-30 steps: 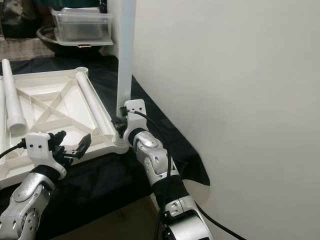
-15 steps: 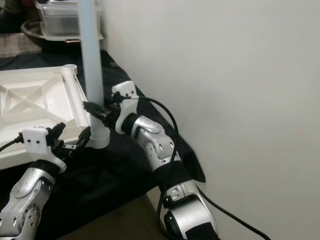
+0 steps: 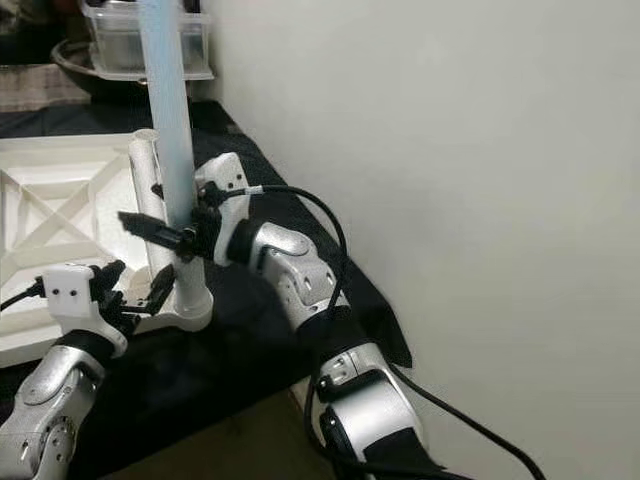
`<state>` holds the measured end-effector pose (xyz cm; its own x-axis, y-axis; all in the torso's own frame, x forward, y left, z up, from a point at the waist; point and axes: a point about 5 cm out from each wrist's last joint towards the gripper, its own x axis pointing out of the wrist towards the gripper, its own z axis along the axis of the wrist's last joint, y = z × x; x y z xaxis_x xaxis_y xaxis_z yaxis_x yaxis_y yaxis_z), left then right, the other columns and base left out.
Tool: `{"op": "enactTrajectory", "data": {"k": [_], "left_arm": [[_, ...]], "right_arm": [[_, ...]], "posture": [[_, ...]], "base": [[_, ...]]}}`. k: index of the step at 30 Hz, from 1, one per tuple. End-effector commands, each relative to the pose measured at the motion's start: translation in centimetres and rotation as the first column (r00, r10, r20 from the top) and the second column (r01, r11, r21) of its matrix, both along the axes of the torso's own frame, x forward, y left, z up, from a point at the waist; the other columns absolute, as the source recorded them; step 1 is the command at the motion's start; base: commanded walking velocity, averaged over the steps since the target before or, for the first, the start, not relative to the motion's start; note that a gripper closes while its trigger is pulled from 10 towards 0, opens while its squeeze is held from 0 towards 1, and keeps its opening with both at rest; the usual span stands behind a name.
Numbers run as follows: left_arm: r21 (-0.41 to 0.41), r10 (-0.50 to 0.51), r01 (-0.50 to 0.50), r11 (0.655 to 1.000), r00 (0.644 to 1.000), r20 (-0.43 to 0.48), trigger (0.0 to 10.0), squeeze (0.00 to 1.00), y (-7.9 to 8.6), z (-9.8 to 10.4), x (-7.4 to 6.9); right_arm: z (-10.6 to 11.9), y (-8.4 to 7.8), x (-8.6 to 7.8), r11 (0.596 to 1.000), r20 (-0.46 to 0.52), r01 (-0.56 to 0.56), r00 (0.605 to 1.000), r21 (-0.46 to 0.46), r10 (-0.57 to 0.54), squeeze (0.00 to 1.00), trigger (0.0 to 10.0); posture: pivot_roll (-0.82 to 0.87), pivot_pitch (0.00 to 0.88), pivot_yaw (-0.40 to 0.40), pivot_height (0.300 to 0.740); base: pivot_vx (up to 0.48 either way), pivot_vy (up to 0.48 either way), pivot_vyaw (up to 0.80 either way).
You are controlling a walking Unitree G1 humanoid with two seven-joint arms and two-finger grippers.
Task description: Building children table
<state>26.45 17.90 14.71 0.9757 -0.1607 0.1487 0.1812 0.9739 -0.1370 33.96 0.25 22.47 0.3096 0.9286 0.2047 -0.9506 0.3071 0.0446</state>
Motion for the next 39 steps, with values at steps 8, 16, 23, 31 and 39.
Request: {"op": "enactTrajectory", "data": {"k": [8,16,23,31,39], "left_arm": [[-0.001,-0.038,0.038,0.999,0.999,-0.026,10.0,0.00,-0.5,-0.5,0.2],[0.000,-0.034,0.034,0.999,0.999,-0.026,10.0,0.00,-0.5,-0.6,0.3],[-0.008,-0.027,0.027,1.000,0.999,-0.021,10.0,0.00,-0.5,-0.5,0.1],[-0.026,-0.030,0.030,0.999,0.999,-0.014,10.0,0.00,-0.5,-0.4,-0.1],[0.015,-0.012,0.012,1.000,1.000,-0.015,10.0,0.00,-0.5,-0.3,-0.2]], "right_arm": [[-0.1,-0.2,0.2,0.997,0.005,-0.061,0.998,-0.038,0.061,1.00,10.0],[2.2,0.5,-3.1,0.877,0.139,-0.477,0.866,-0.059,0.481,0.00,10.0],[1.4,1.1,-4.3,0.840,0.156,-0.537,0.826,-0.070,0.541,0.00,0.0],[-1.4,-1.1,2.7,0.900,-0.085,0.398,0.905,-0.175,-0.417,0.00,0.0],[-3.3,-6.4,4.1,0.596,-0.177,0.771,0.569,-0.225,-0.803,0.00,0.0]], "posture": [[0.15,0.000,-0.141,0.740],[0.16,0.000,-0.151,0.740],[0.17,0.000,-0.166,0.740],[0.15,0.000,-0.158,0.740],[0.13,0.000,-0.149,0.740]], "base": [[0.000,0.000,0.00],[0.000,0.000,0.00],[0.000,0.000,0.00],[0.000,0.000,0.00],[0.000,0.000,0.00]]}}
